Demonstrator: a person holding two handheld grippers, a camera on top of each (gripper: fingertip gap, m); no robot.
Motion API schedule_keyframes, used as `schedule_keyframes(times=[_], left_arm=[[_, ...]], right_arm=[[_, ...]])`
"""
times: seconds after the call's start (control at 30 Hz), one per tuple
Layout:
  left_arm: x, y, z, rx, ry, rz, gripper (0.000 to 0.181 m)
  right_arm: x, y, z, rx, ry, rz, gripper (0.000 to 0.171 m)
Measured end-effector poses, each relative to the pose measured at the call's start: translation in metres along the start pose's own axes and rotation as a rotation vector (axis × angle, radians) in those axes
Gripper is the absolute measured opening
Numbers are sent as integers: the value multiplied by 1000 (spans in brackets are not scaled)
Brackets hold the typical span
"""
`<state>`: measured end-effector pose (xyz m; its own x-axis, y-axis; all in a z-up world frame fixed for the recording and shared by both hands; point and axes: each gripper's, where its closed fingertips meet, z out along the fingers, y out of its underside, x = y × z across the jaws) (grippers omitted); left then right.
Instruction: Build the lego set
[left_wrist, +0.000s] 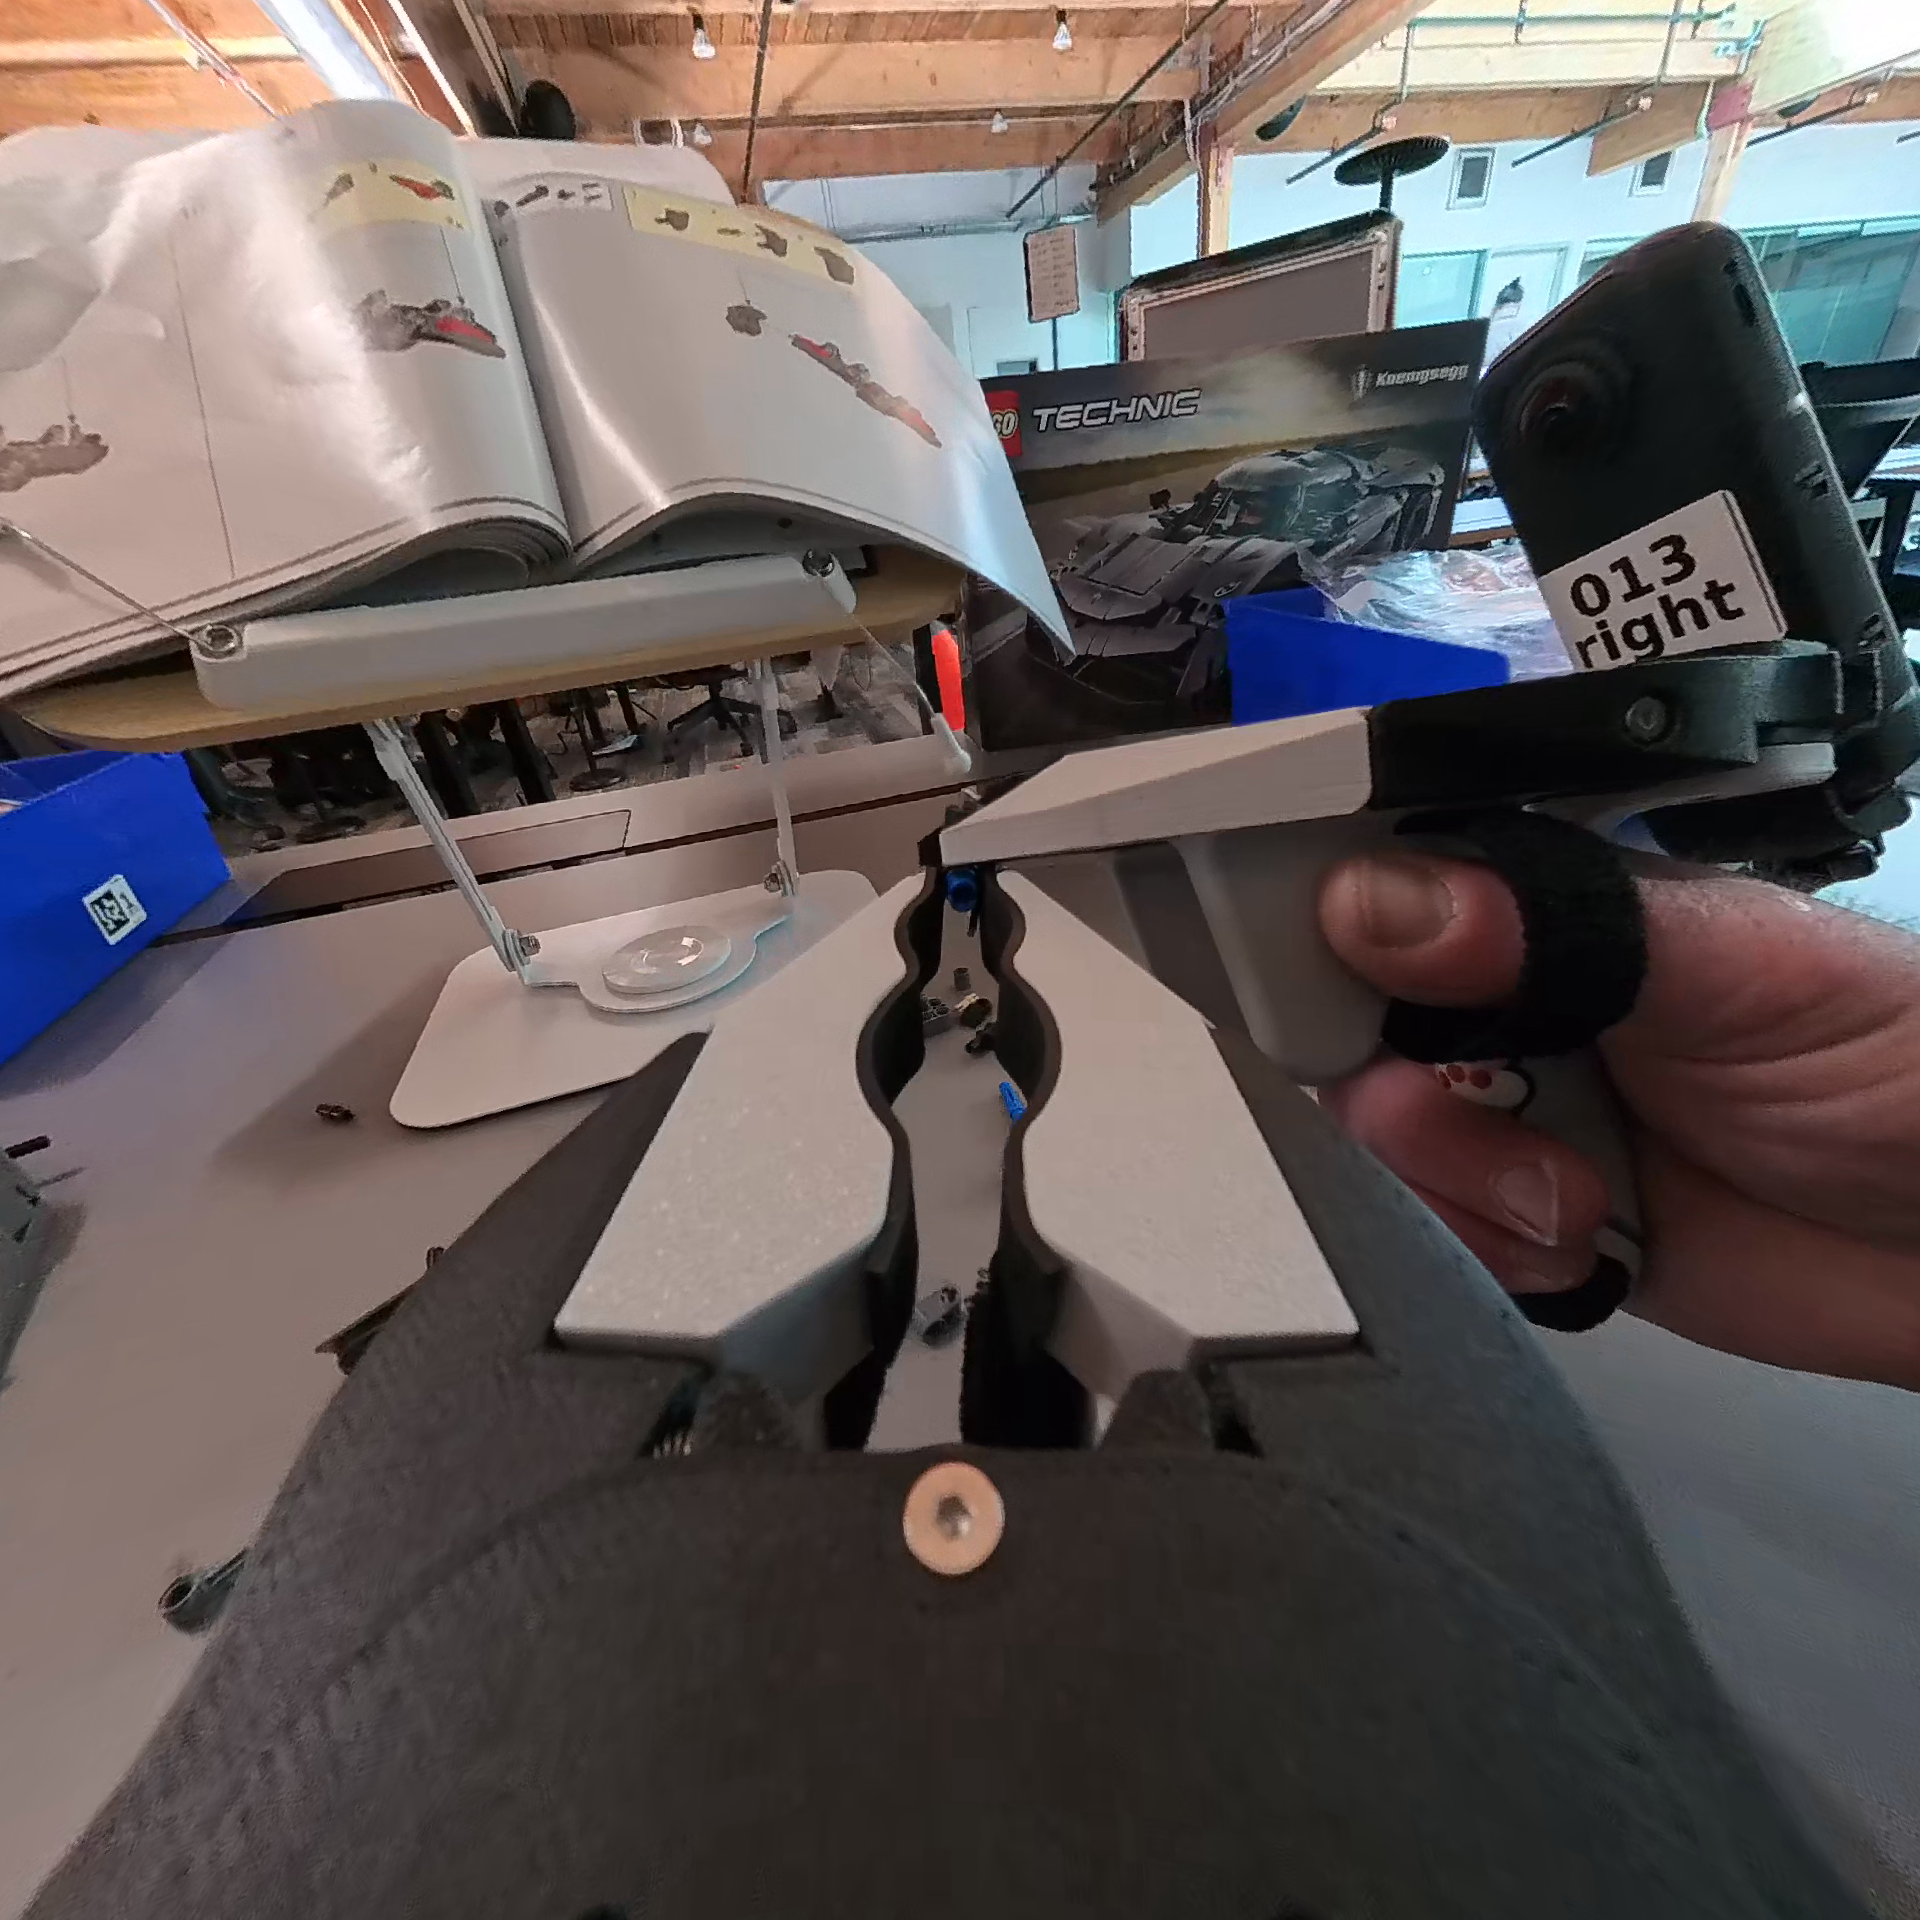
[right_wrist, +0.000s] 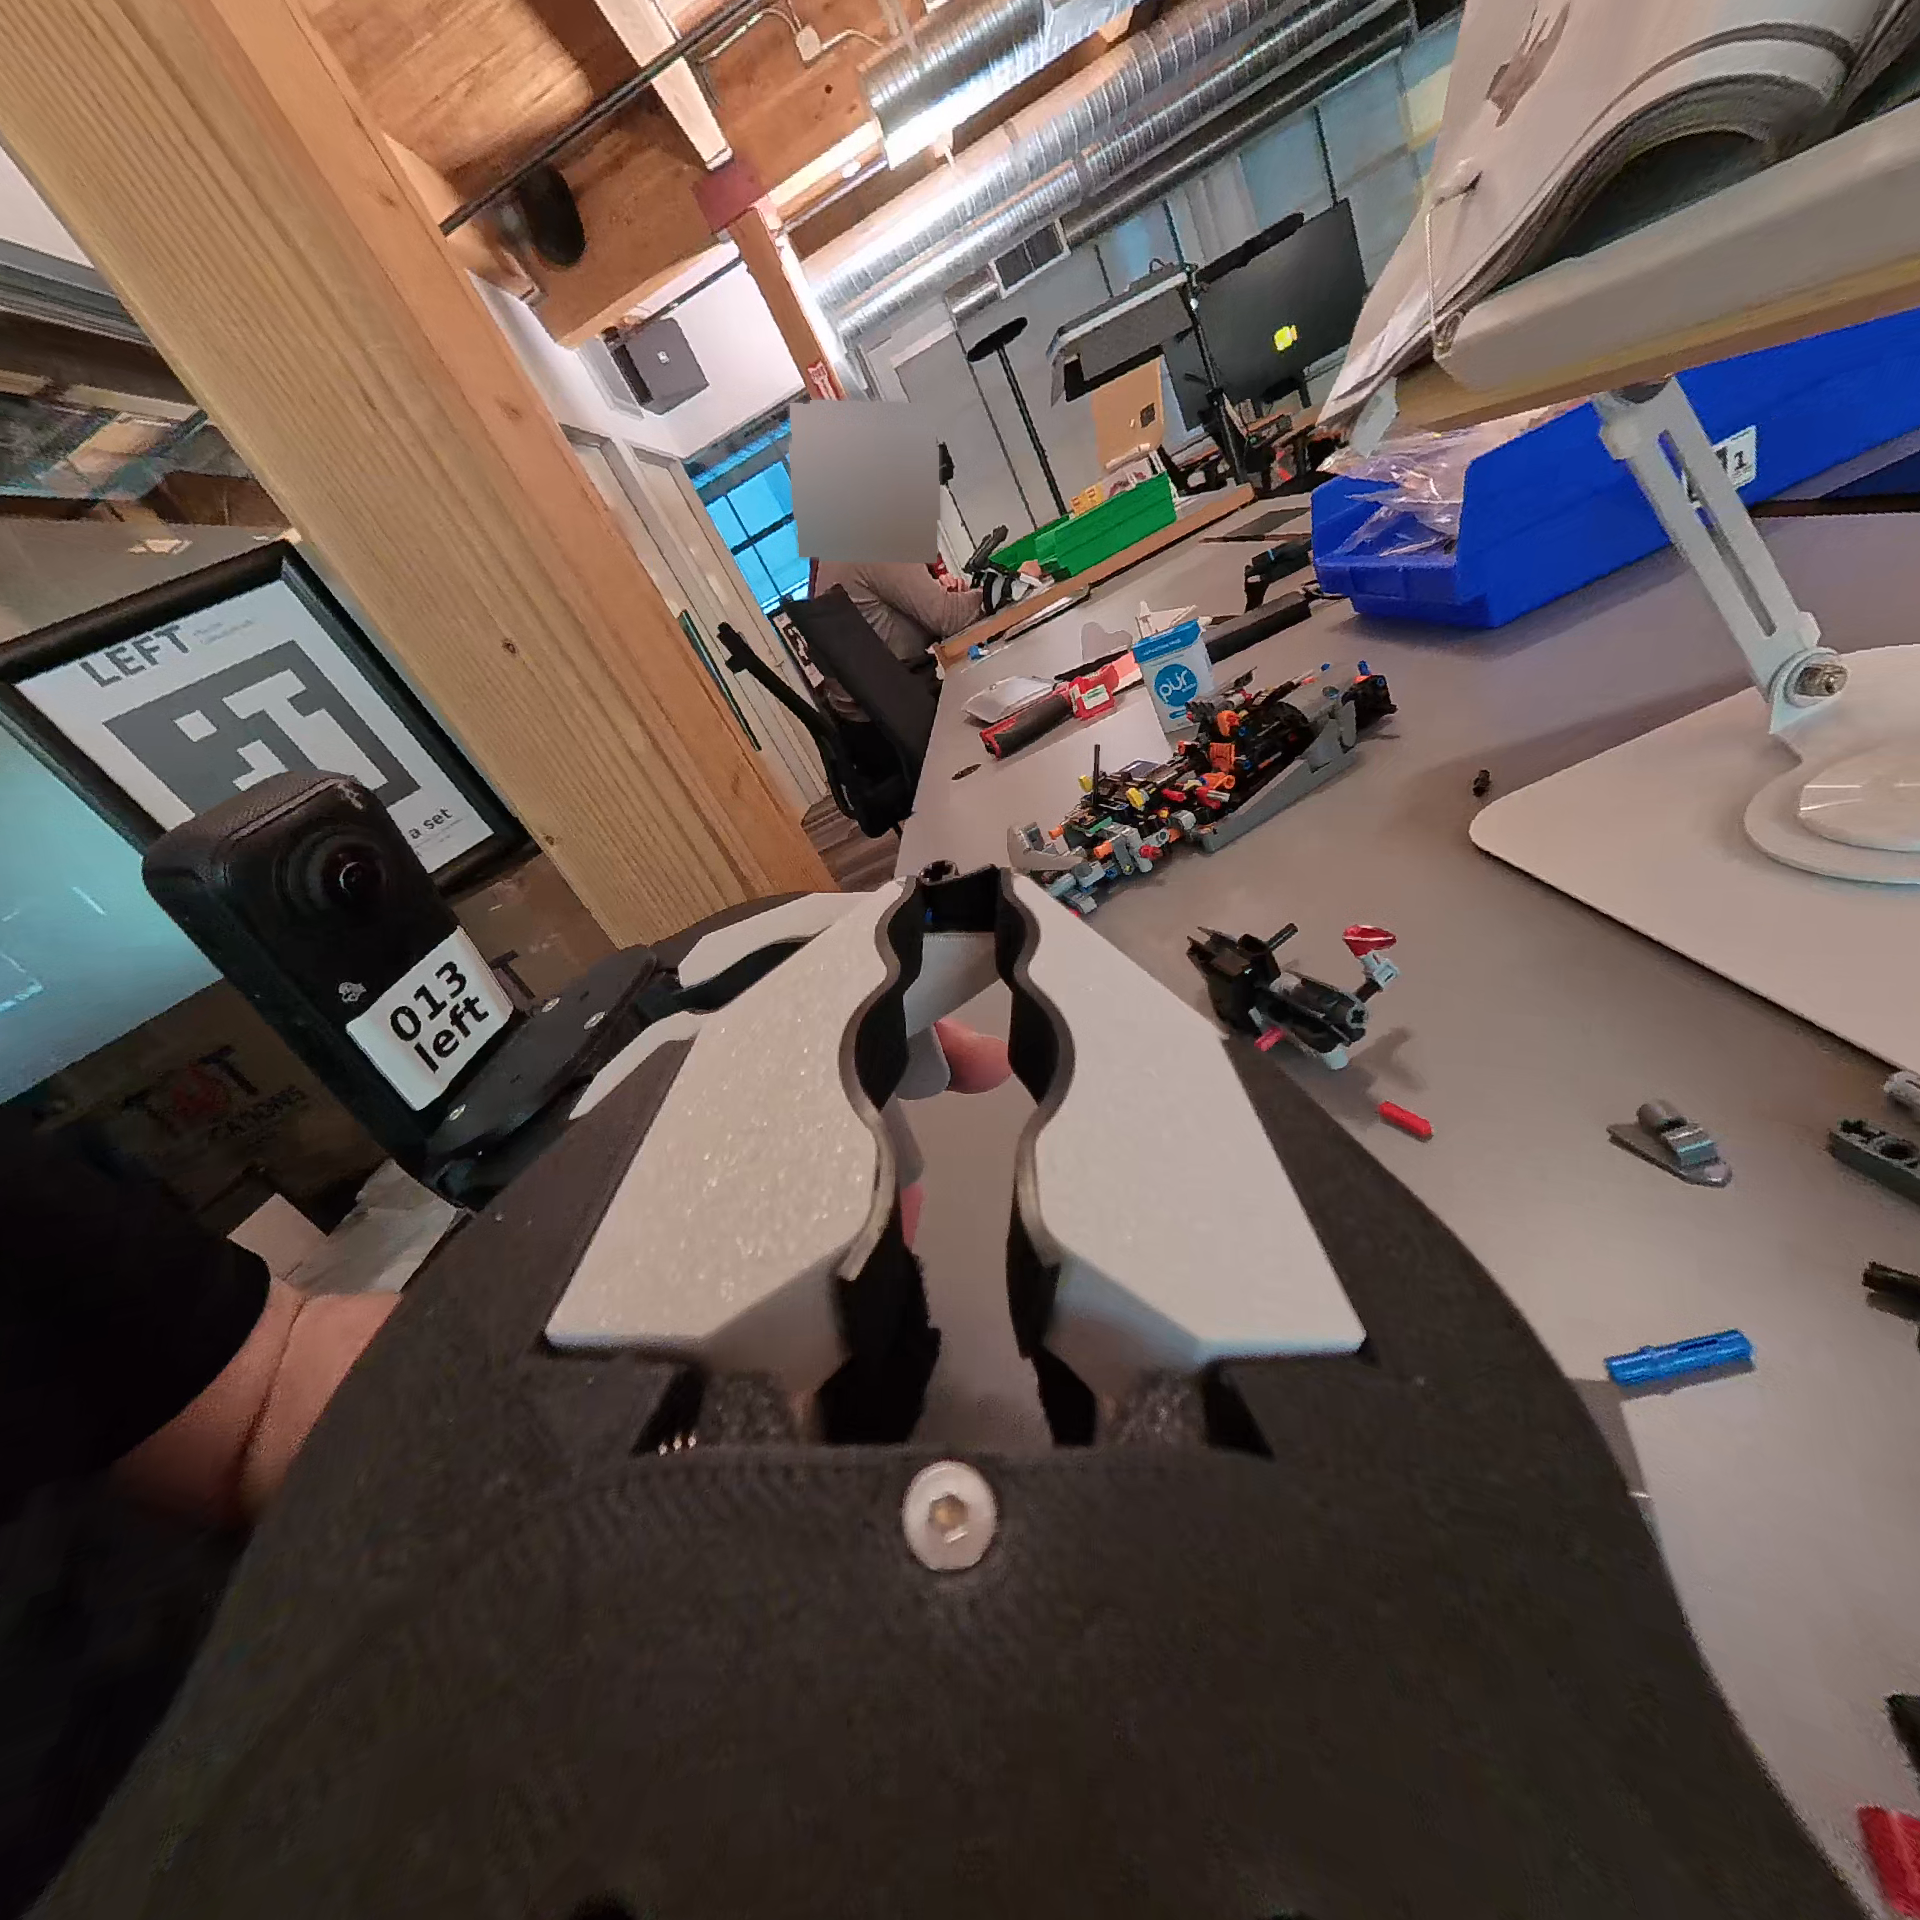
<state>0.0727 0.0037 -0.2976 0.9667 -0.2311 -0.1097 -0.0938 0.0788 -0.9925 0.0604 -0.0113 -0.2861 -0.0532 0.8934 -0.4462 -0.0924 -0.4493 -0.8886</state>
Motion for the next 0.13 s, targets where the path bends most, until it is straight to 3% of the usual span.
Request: schedule_keyframes(times=[0.13], left_arm=[[-3, 7, 10, -14, 8, -2, 5]], right_arm=[[12, 0, 0, 7, -13, 36, 11]])
